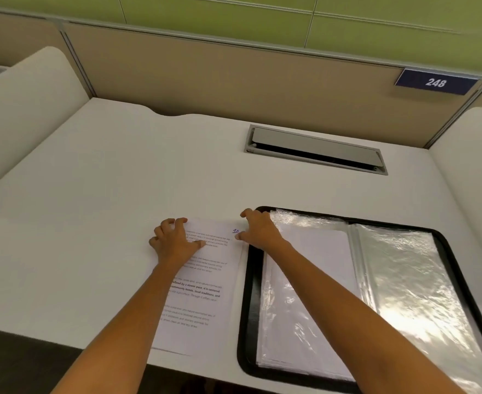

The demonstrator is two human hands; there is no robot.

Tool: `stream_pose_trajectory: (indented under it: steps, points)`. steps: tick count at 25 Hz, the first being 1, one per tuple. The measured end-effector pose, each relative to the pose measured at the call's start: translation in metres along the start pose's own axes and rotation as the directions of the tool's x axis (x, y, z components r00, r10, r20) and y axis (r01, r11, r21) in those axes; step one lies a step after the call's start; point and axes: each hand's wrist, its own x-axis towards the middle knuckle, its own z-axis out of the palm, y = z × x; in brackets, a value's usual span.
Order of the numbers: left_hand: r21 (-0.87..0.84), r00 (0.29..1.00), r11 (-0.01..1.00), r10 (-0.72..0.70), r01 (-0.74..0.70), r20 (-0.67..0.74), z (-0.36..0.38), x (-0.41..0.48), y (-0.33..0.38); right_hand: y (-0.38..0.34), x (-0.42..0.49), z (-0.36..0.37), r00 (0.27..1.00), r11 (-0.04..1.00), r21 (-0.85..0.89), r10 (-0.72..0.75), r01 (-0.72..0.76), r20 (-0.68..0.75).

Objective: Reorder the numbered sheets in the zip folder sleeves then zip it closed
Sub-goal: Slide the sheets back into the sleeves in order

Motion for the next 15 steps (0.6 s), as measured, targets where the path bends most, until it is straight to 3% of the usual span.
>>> stream_pose_trajectory:
  steps: [3, 6, 12, 15]
  points:
    - [-0.025, 1.0, 1.0, 0.013, -0.014, -0.007, 0.001, -0.001, -0.008, -0.02, 0.008, 0.019, 1.0, 0.992, -0.123, 0.028, -0.028, -0.003]
    - [-0.022, 0.999, 0.999, 0.034, -0.034, -0.016, -0.001, 0.001, -0.014, -0.025, 0.013, 0.033, 0.998, 0.996, -0.073, 0.056, -0.059, -0.042]
    - [-0.173, 0.998, 0.983, 0.05, -0.054, -0.026, -0.014, 0.014, -0.02, -0.017, 0.015, 0.025, 0.994, 0.955, 0.279, 0.111, -0.101, -0.022]
    - [-0.288, 0.999, 0.957, 0.045, -0.041, 0.01, -0.02, 0.024, -0.013, -0.012, 0.012, -0.006, 0.993, 0.848, 0.518, 0.108, -0.112, 0.037]
